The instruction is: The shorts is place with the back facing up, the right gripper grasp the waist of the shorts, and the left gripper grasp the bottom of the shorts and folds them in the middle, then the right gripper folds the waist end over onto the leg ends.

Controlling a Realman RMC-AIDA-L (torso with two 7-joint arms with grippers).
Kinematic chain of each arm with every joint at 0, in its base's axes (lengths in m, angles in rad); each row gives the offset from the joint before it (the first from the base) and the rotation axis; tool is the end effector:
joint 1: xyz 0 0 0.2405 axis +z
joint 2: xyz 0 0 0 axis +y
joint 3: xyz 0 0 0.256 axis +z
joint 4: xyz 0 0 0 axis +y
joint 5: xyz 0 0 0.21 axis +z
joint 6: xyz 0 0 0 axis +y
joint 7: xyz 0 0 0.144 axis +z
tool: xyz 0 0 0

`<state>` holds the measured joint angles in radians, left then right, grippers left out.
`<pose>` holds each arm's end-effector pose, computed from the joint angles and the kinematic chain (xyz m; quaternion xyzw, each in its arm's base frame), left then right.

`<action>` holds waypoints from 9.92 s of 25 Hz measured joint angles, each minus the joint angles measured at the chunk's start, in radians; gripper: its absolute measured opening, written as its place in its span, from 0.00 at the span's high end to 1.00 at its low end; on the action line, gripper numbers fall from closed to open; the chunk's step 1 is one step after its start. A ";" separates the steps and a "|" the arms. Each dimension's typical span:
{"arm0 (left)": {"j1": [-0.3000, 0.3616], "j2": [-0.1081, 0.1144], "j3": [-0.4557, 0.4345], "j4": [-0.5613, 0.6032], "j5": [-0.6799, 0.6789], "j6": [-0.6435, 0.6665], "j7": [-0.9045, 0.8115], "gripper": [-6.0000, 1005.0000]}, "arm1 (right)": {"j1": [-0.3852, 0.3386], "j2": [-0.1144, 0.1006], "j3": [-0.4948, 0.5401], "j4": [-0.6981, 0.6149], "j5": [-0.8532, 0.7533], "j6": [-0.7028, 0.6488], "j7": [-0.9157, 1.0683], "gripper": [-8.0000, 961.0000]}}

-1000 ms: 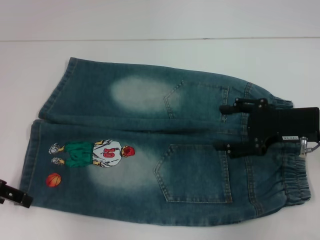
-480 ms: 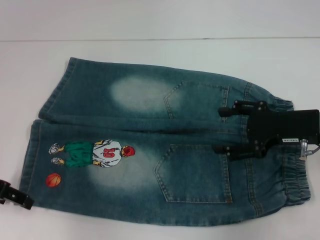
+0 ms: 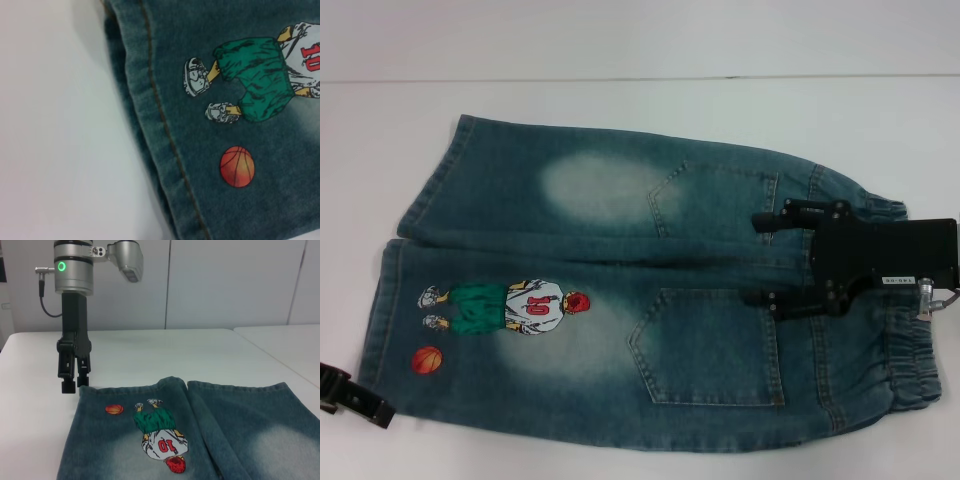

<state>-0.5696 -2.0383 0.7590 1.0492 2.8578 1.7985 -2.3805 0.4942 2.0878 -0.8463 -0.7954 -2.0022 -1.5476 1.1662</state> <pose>-0.3128 0.3051 0.0647 -0.7936 -0.5706 0.1833 0.1047 0.2520 0.3280 -0.0027 -0.9750 0.0474 0.1716 0.1328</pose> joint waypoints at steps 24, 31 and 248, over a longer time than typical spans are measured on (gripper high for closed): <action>-0.040 -0.013 0.012 -0.042 -0.002 -0.013 -0.001 0.19 | -0.006 0.002 0.004 0.016 0.010 -0.003 0.000 0.05; -0.057 -0.011 0.007 -0.062 -0.002 -0.025 -0.010 0.35 | -0.007 0.002 0.005 0.017 0.012 -0.003 0.000 0.05; -0.136 -0.004 0.186 -0.059 -0.002 -0.098 -0.183 0.91 | 0.018 -0.005 0.035 -0.253 -0.651 -0.253 0.588 0.60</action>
<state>-0.7059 -2.0426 0.9448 0.9905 2.8563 1.7000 -2.5639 0.5124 2.0823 -0.8113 -1.0487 -2.6530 -1.8005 1.7543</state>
